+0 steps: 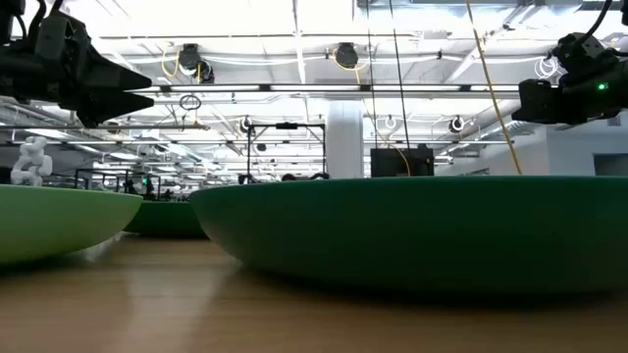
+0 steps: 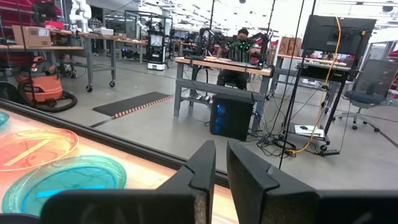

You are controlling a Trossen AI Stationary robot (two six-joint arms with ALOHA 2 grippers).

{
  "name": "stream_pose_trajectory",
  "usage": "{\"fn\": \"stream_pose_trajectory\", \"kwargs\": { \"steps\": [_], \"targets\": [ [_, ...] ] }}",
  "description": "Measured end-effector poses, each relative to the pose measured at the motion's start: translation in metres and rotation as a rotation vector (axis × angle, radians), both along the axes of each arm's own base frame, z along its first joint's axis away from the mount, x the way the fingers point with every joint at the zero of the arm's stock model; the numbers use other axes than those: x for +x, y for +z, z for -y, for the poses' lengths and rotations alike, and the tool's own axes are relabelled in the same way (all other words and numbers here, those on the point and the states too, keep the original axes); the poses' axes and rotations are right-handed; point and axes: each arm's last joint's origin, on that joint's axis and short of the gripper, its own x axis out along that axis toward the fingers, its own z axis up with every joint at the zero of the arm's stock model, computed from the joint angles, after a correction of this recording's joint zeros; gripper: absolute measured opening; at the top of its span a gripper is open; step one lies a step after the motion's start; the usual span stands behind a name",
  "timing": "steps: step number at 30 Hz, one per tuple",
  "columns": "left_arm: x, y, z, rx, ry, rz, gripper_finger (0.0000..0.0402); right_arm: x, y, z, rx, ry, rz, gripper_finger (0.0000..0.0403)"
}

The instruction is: Stack plastic plates

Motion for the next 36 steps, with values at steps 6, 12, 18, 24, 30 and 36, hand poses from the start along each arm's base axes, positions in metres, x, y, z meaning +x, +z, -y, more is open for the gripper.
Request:
{"fn": "stream_pose_trajectory", "kwargs": {
  "steps": [6,12,18,24,30,36],
  "targets": [
    [0.0,0.0,0.0,0.0,0.0,0.0,0.0276,0.0,0.0,0.0,0.0,0.001,0.001,0.0034],
    [0.0,0.0,0.0,0.0,0.001,0.0,0.0276,0.0,0.0,0.0,0.002,0.002,0.007,0.0034],
    [0.0,0.0,0.0,0.0,0.0,0.0,0.0276,0.0,0.0,0.0,0.002,0.003,0.007,0.0034],
    [0.0,0.0,0.0,0.006,0.0,-0.003,0.0276,0.0,0.001,0.0,0.089,0.017,0.227,0.0034],
    [0.0,0.0,0.0,0.149,0.001,-0.058,0.0276,0.01,0.003,-0.005,0.31,0.385,0.553,0.0034],
    [0.0,0.001,0.001,0.039,-0.021,-0.006,0.0276,0.018,0.0,-0.007,0.344,0.52,0.476,0.0034]
  ]
}}
